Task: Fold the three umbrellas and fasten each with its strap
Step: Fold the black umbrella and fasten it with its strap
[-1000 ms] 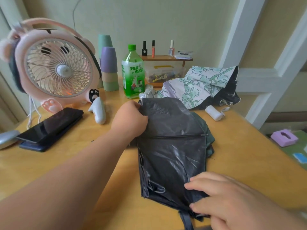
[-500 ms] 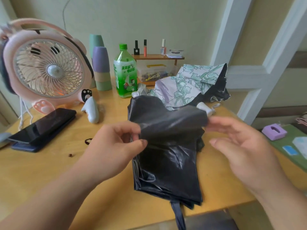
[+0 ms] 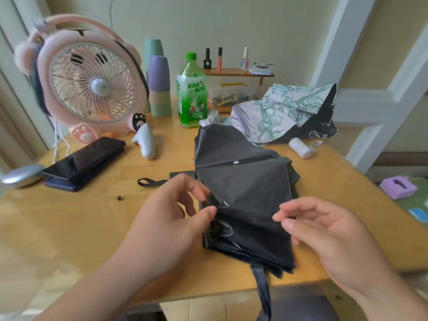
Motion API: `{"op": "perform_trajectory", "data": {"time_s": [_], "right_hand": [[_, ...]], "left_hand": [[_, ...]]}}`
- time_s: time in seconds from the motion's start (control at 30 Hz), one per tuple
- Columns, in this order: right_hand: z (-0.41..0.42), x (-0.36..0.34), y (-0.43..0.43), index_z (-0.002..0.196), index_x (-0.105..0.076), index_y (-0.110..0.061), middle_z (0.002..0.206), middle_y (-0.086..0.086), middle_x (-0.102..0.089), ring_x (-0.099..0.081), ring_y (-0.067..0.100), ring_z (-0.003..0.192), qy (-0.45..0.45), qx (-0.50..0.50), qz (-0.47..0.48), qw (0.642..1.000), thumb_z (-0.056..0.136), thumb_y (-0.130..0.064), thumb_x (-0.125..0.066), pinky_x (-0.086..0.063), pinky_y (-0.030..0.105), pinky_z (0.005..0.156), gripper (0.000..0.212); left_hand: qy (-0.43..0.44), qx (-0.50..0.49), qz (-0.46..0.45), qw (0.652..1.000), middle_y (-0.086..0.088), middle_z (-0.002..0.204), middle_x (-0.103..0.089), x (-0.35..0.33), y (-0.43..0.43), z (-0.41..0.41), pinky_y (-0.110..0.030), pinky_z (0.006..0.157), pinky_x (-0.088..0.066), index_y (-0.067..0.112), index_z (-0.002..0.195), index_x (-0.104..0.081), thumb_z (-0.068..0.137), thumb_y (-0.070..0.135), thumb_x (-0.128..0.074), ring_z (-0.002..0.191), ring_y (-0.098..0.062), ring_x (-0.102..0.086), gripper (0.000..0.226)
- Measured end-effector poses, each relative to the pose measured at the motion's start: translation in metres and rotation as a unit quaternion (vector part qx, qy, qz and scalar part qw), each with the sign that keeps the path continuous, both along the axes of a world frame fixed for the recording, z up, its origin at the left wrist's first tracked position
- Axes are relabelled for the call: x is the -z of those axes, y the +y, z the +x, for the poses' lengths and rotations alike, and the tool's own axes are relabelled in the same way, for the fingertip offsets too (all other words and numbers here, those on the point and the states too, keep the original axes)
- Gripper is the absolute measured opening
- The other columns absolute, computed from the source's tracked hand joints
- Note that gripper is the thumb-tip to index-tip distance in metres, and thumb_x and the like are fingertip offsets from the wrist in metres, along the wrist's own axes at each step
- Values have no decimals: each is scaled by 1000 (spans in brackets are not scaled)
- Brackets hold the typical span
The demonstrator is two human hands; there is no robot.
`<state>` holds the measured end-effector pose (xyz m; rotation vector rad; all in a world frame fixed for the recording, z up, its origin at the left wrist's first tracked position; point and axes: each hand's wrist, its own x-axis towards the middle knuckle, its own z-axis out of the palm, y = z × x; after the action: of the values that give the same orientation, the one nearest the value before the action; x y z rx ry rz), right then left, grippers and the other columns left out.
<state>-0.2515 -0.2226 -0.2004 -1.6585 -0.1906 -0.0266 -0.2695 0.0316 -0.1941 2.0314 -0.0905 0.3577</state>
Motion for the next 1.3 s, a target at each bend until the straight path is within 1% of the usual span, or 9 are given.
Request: {"op": "perform_trajectory", "data": {"time_s": [0.13, 0.23, 0.33, 0.43, 0.6, 0.73, 0.97, 1.1, 1.3], "right_hand": [[-1, 1, -4, 86, -79, -16, 89, 15, -78, -68, 14, 73, 22, -6, -3, 1000, 83, 14, -68, -49, 22, 54, 32], [-3, 5, -5, 85, -78, -9, 88, 11, -79, -68, 11, 67, 33, 8, -32, 999, 83, 16, -69, -49, 17, 55, 27], [-5, 7, -2, 88, -78, -26, 74, 8, -75, -62, 26, 62, 17, -3, -131, 991, 85, -1, -76, -48, 24, 61, 25], [-8, 7, 4, 87, -75, -33, 54, -6, -56, -43, 11, 47, -1, -7, -195, 981, 85, -12, -78, -37, 19, 50, 21], [-13, 3, 17, 89, -73, -39, 103, -17, -64, -49, 7, 57, -52, 4, -276, 960, 76, -38, -82, -37, 12, 55, 16], [-19, 2, 21, 93, -74, -46, 120, -28, -54, -56, 3, 65, -48, -37, -329, 943, 75, -46, -81, -40, 12, 59, 20], [-28, 11, 16, 88, -75, -46, 122, -24, -59, -57, -7, 66, -95, -23, -304, 948, 72, -29, -88, -38, 6, 57, 27], [-27, 21, 12, 92, -72, -48, 124, -20, -61, -45, 13, 52, -130, -14, -296, 946, 67, -22, -91, -41, 24, 51, 41], [-23, 28, 3, 88, -72, -43, 118, -17, -63, -50, 13, 60, -152, -47, -302, 940, 75, -24, -88, -44, 17, 60, 28]], "left_hand": [[27, 83, 65, 994, 12, 81, -63, 0, 7, 1, -26, 64, -44, 37, 104, -57, 83, 23, -80, 61, -11, -52, 34], [48, 136, 115, 983, 18, 101, -61, 3, 9, -2, -17, 69, -45, 41, 119, -52, 85, 18, -80, 73, -10, -56, 50], [60, 147, 115, 981, 15, 107, -60, 9, 10, -3, -19, 73, -48, 46, 124, -50, 84, 24, -81, 72, -13, -57, 55], [49, 115, 89, 988, 17, 103, -64, 13, 6, -5, -25, 73, -50, 42, 114, -57, 82, 32, -81, 73, -18, -58, 41], [44, 59, 26, 997, 13, 100, -68, 16, 3, -8, -31, 74, -53, 43, 105, -58, 78, 13, -86, 78, -19, -66, 50], [60, 17, 13, 998, 12, 88, -67, 18, 0, -12, -30, 70, -52, 42, 101, -58, 72, 14, -90, 70, -13, -66, 51], [119, 1, -26, 993, 12, 85, -72, 10, -7, -15, -25, 59, -52, 41, 105, -54, 71, 23, -91, 59, -13, -66, 53], [45, -33, 21, 998, 20, 88, -71, 11, -13, -16, -17, 62, -47, 41, 106, -55, 71, 26, -89, 63, -9, -62, 51], [101, -11, -52, 993, 7, 80, -74, 11, -13, -14, -33, 57, -52, 39, 105, -57, 82, 18, -83, 54, -19, -63, 41]]}}
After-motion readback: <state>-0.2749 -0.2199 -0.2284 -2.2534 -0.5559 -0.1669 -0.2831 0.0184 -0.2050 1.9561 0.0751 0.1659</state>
